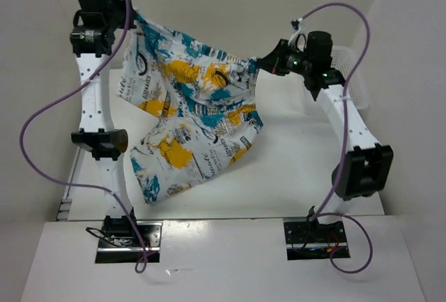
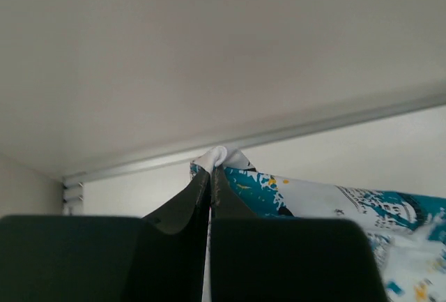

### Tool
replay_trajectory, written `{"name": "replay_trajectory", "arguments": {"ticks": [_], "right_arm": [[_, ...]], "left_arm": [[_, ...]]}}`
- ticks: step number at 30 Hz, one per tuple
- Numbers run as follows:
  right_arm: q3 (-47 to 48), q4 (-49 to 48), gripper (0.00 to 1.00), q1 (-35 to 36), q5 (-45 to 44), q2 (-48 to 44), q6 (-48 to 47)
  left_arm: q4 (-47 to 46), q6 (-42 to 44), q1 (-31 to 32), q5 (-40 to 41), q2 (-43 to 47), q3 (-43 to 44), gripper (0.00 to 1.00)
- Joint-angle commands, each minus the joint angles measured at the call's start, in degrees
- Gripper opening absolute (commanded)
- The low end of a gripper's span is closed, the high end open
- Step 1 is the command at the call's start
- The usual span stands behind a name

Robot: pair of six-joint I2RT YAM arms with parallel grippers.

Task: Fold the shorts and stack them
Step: Fold the shorts

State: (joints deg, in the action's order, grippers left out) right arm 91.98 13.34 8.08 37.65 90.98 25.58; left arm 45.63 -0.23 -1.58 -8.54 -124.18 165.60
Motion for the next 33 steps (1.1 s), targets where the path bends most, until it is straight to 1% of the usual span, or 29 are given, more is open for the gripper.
{"name": "replay_trajectory", "arguments": {"ticks": [1, 3, 4, 5, 7, 11, 13, 14, 15, 16, 17, 18, 19, 20, 21, 23, 24, 25, 26, 28, 29, 30, 32, 33], "right_arm": [[-0.8, -2.2, 0.00, -0.3, -6.5, 6.0, -1.0], [0.5, -1.7, 0.00, -0.3, -7.8, 9.5, -3.0], [1.4, -1.7, 0.00, -0.3, -9.0, 12.7, -3.8], [3.8, -1.7, 0.00, -0.3, -11.0, 14.2, -4.5], [7.5, -0.6, 0.00, -0.3, -12.2, 18.0, -6.7], [9.9, -0.1, 0.00, -0.3, -13.4, 20.2, -10.6], [9.9, 0.7, 0.00, -0.3, -13.4, 20.2, -13.1], [8.1, 1.6, 0.00, -0.3, -14.3, 19.5, -15.9], [7.2, 2.6, 0.00, -1.0, -13.4, 19.0, -17.6], [5.6, 3.3, 0.00, -1.0, -12.4, 18.3, -19.3], [4.6, 4.0, 0.00, -2.4, -9.1, 16.7, -22.6], [3.9, 6.1, 0.00, -3.2, -5.8, 15.9, -24.9], [3.3, 8.3, 0.00, -3.9, -2.5, 15.2, -27.8], [2.6, 10.5, 0.00, -4.5, 0.5, 13.5, -33.6], [1.3, 14.3, 0.00, -4.5, 1.3, 12.6, -36.5], [-0.6, 16.8, 0.00, -4.5, 2.0, 9.8, -42.3], [-2.8, 18.0, 0.00, -4.5, 2.5, 9.1, -43.6], [-4.0, 18.6, 0.00, -4.5, 2.5, 8.5, -44.8], [-6.1, 19.2, 0.00, -4.0, 1.3, 7.1, -47.4], [-8.6, 20.6, 0.00, -2.6, -0.9, 5.9, -50.8], [-11.4, 20.6, 0.00, -0.8, -2.1, 5.3, -52.5], [-13.0, 21.2, 0.00, 0.2, -4.6, 4.0, -55.3], [-18.3, 21.2, 0.00, 2.3, -6.8, 2.7, -57.0], [-20.0, 21.2, 0.00, 4.1, -8.7, 1.3, -57.7]], "left_arm": [[0.8, 0.2, 0.4, -1.7, -5.1, 3.4, 0.00], [1.4, 0.2, 0.4, -1.7, -10.0, 7.0, 0.00], [1.9, 0.2, 1.0, -1.7, -11.5, 8.6, 0.00], [2.9, 0.2, 1.0, -1.7, -14.0, 10.3, 0.00], [4.1, 0.2, 1.0, -1.7, -15.7, 13.6, 0.00], [10.2, 0.2, 1.0, -4.7, -15.1, 12.9, 0.00], [17.6, 0.2, 1.0, -6.4, -14.6, 13.4, 0.00], [20.5, 0.2, 1.0, -6.4, -14.6, 14.1, 0.00], [26.6, 0.2, 1.0, -7.3, -14.6, 14.1, 0.00], [29.1, 0.2, 0.4, -7.3, -13.1, 14.1, 0.00], [29.1, 0.2, -0.1, -6.2, -10.7, 5.4, 0.00], [29.1, 0.2, -0.7, -7.6, -7.5, -0.6, 0.00], [28.5, 0.2, -1.2, -9.4, -1.7, -5.8, 0.00], [27.2, 0.2, -1.2, -9.4, 1.4, -10.9, 0.00], [24.5, 0.2, -1.2, -10.1, 7.7, -22.2, 0.00], [19.3, 0.2, -1.2, -10.1, 15.0, -36.4, 0.00], [16.6, 0.2, -0.3, -8.8, 22.1, -50.8, 0.00], [12.7, 0.2, 1.3, -6.2, 25.0, -57.0, 0.00], [11.9, 0.2, 2.2, -5.4, 28.6, -61.8, 0.00], [11.9, 0.2, 2.7, -5.4, 30.7, -68.6, 0.00], [11.4, 0.2, 2.7, -5.4, 31.4, -74.3, 0.00], [10.5, 0.2, 2.7, -5.4, 32.5, -77.1, 0.00], [9.4, 0.2, 3.3, -4.7, 34.2, -84.3, 0.00], [8.9, 0.2, 3.3, -4.7, 34.8, -86.0, 0.00]]}}
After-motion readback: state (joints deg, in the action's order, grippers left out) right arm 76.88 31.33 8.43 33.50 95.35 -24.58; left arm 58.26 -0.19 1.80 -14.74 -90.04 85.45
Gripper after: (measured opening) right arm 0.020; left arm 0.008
